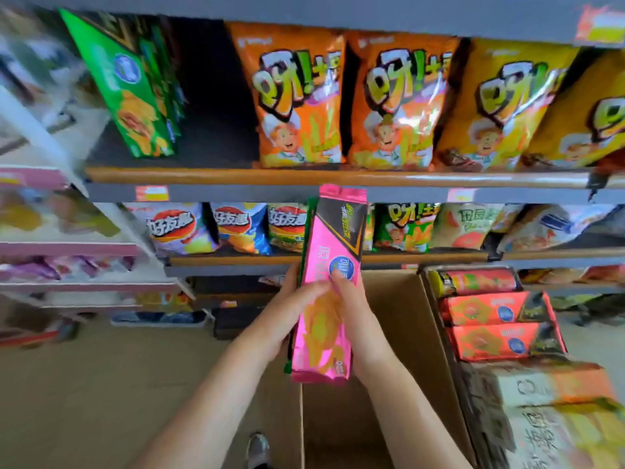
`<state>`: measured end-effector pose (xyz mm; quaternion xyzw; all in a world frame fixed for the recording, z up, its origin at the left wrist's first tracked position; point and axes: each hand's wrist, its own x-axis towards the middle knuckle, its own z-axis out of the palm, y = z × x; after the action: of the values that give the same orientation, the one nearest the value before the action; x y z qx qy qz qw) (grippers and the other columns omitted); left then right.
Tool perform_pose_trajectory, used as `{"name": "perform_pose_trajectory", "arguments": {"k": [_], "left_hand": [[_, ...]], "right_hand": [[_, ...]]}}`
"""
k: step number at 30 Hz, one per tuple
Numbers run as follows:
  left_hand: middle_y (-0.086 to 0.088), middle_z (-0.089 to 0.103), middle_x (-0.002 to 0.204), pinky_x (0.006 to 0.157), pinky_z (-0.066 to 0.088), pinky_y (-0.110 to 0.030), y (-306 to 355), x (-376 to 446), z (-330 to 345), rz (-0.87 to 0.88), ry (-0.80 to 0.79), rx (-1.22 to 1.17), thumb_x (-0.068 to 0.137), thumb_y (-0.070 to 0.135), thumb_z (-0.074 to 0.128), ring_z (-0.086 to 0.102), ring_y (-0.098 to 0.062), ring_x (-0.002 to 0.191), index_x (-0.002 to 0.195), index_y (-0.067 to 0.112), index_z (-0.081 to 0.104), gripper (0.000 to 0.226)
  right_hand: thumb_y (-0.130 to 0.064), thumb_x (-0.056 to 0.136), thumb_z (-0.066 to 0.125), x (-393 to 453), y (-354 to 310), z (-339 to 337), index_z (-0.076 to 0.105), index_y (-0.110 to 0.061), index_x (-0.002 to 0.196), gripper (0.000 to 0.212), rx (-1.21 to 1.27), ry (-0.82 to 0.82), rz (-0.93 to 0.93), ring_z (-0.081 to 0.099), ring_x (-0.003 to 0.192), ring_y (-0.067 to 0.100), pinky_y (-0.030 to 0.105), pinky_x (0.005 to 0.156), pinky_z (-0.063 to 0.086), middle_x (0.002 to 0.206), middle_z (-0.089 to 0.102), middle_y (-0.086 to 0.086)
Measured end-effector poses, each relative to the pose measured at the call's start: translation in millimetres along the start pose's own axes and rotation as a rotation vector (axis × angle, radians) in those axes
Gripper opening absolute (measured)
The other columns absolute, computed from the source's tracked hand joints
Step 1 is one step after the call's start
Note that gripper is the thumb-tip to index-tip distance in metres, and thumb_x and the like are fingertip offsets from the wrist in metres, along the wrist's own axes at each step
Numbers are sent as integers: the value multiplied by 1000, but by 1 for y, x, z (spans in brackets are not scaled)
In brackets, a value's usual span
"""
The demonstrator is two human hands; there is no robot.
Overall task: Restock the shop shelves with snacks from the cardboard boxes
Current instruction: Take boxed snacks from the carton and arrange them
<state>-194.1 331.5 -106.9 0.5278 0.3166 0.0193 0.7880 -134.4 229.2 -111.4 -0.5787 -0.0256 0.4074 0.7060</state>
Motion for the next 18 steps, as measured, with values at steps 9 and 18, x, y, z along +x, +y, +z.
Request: {"name": "perform_pose_trajectory", "arguments": {"k": [9, 18], "left_hand": [[-1, 78, 84, 60, 56, -22, 77, -75, -102, 246, 97, -162, 69, 13, 70, 74, -12, 74, 129, 13, 54, 62], [-11, 73, 114, 84, 57, -34, 125, -68, -156, 234, 43, -54, 81, 30, 69, 74, -14, 90, 131, 20, 57, 53]], "right_hand": [[-52, 79, 66, -28, -12, 138, 49, -35, 137, 63, -184, -143, -136, 69, 109, 16, 42, 98, 53, 117, 73, -3], [-23, 85, 72, -9, -37, 186, 58, -19, 131, 47, -110, -292, -126, 71, 104, 26, 37, 90, 57, 118, 72, 9]]}}
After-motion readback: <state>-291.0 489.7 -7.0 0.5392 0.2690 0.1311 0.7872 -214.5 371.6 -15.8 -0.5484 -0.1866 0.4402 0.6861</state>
